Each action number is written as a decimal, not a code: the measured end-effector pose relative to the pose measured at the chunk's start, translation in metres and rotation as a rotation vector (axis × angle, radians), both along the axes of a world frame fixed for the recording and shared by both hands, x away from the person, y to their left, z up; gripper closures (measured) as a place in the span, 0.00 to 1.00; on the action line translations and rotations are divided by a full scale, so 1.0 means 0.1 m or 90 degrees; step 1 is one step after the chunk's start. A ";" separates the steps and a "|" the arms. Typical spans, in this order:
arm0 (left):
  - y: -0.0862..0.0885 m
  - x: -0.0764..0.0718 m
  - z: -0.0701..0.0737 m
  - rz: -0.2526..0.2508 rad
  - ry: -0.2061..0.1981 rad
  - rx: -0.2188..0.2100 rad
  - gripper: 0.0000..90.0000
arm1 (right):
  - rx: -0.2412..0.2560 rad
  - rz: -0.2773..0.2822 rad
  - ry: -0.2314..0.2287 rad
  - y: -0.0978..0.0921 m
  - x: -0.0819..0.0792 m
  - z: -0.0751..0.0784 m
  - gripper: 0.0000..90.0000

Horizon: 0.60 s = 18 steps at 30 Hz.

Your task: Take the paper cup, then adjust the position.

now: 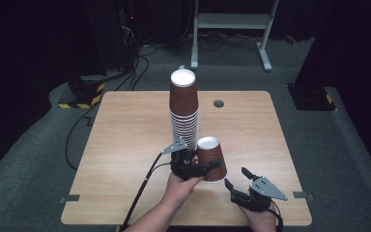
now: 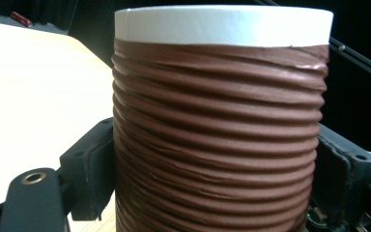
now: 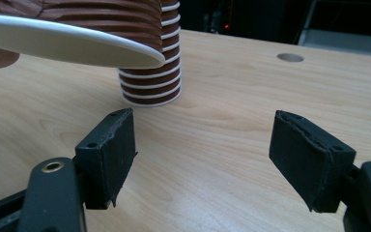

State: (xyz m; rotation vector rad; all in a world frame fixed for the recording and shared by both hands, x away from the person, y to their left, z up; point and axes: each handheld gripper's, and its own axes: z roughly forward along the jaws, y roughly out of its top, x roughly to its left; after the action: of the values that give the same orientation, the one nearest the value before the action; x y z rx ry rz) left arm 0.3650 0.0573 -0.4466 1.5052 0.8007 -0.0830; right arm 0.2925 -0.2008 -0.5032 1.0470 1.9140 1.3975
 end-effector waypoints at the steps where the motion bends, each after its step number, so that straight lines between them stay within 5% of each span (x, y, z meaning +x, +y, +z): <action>1: -0.01 0.00 0.02 0.000 -0.002 0.003 0.19 | 0.000 -0.001 -0.007 0.00 -0.01 0.00 0.29; 11: -0.13 0.00 0.12 -0.018 -0.006 -0.012 0.19 | 0.029 0.005 -0.051 -0.02 -0.05 0.05 0.30; 18: -0.18 0.00 0.10 -0.034 0.020 -0.027 0.19 | 0.030 0.004 -0.100 -0.02 -0.08 0.08 0.38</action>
State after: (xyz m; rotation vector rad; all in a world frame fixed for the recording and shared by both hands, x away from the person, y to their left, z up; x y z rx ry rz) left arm 0.3648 0.0397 -0.4367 1.4880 0.7795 -0.1633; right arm 0.2846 -0.2024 -0.4957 0.9244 1.7806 1.4885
